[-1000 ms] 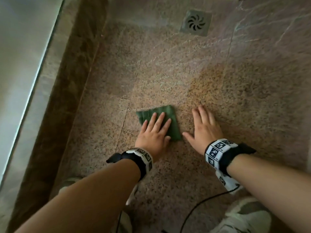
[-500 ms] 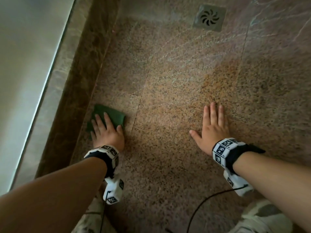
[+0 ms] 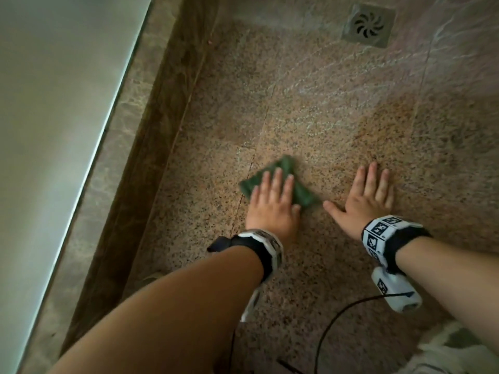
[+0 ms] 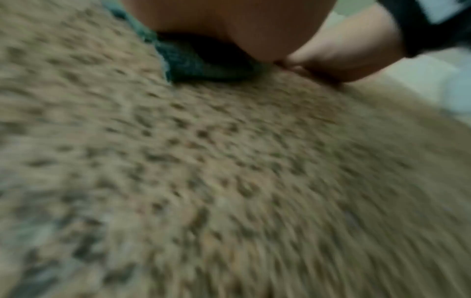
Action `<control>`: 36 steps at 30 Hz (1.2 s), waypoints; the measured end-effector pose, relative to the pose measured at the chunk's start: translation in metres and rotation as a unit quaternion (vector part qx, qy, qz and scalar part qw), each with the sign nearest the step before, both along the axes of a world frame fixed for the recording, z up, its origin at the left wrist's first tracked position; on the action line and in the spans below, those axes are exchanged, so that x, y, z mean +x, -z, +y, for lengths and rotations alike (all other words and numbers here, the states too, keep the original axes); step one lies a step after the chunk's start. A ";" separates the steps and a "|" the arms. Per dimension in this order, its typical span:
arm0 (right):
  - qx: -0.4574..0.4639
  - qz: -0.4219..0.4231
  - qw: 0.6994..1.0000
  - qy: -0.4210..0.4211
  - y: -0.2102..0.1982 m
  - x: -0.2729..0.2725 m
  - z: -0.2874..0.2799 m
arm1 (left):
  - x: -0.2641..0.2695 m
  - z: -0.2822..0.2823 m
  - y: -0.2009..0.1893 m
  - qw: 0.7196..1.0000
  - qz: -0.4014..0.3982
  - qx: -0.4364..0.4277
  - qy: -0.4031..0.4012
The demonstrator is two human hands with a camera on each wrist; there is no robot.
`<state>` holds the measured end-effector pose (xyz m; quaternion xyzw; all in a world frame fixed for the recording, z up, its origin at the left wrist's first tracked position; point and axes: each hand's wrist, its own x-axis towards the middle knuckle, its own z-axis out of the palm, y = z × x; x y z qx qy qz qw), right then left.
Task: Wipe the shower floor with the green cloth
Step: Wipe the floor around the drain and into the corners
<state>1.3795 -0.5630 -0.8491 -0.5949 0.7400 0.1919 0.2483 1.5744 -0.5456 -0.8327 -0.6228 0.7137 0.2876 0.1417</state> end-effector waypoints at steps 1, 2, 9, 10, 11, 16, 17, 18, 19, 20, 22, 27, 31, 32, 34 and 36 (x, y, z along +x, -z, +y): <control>0.006 0.001 1.000 0.000 0.000 -0.001 0.000 | 0.016 -0.012 0.000 0.998 -0.008 -0.017 -0.066; 0.011 0.002 1.000 0.001 0.001 -0.001 0.000 | 0.032 -0.025 -0.002 0.992 -0.013 -0.037 -0.124; 0.015 0.001 1.000 0.004 -0.001 0.000 0.000 | 0.087 -0.044 -0.010 0.986 -0.016 -0.110 -0.120; 0.013 0.001 1.000 0.004 0.000 0.000 0.001 | 0.081 -0.041 -0.006 0.990 -0.017 -0.102 -0.099; 0.013 0.002 1.000 0.003 0.000 0.000 0.001 | 0.073 -0.039 -0.001 0.992 -0.020 -0.089 -0.084; 0.023 -0.001 1.000 0.000 0.000 0.000 -0.001 | 0.037 -0.029 0.005 0.999 -0.032 -0.040 -0.019; 0.024 -0.002 1.000 0.001 -0.001 0.000 -0.001 | 0.025 -0.024 0.002 0.999 -0.009 -0.030 0.040; 0.021 -0.003 1.000 0.003 -0.001 0.000 -0.001 | 0.011 -0.018 -0.001 0.994 0.016 -0.015 0.109; 0.018 -0.003 1.000 0.005 -0.002 0.000 -0.001 | -0.003 -0.011 -0.002 0.984 0.037 0.004 0.176; 0.018 -0.003 1.000 0.006 -0.002 0.000 -0.001 | -0.014 -0.006 -0.002 0.975 0.055 0.019 0.217; 0.020 -0.005 1.000 0.007 -0.003 0.001 -0.001 | -0.023 -0.006 0.001 0.975 0.079 0.020 0.205; 0.050 -0.001 0.999 0.002 -0.006 0.000 -0.004 | 0.022 -0.050 0.014 0.995 0.011 -0.067 -0.078; 0.059 -0.002 0.998 0.005 -0.010 0.002 -0.004 | 0.090 -0.071 0.022 0.947 -0.059 -0.104 -0.299; 0.058 -0.002 0.998 0.006 -0.009 0.002 -0.005 | 0.103 -0.071 0.022 0.938 -0.068 -0.111 -0.321; 0.065 -0.004 0.998 0.010 -0.011 0.002 -0.005 | 0.116 -0.066 0.022 0.939 -0.073 -0.114 -0.316; 0.067 -0.005 0.998 0.010 -0.011 0.002 -0.004 | 0.113 -0.060 0.023 0.952 -0.076 -0.109 -0.277</control>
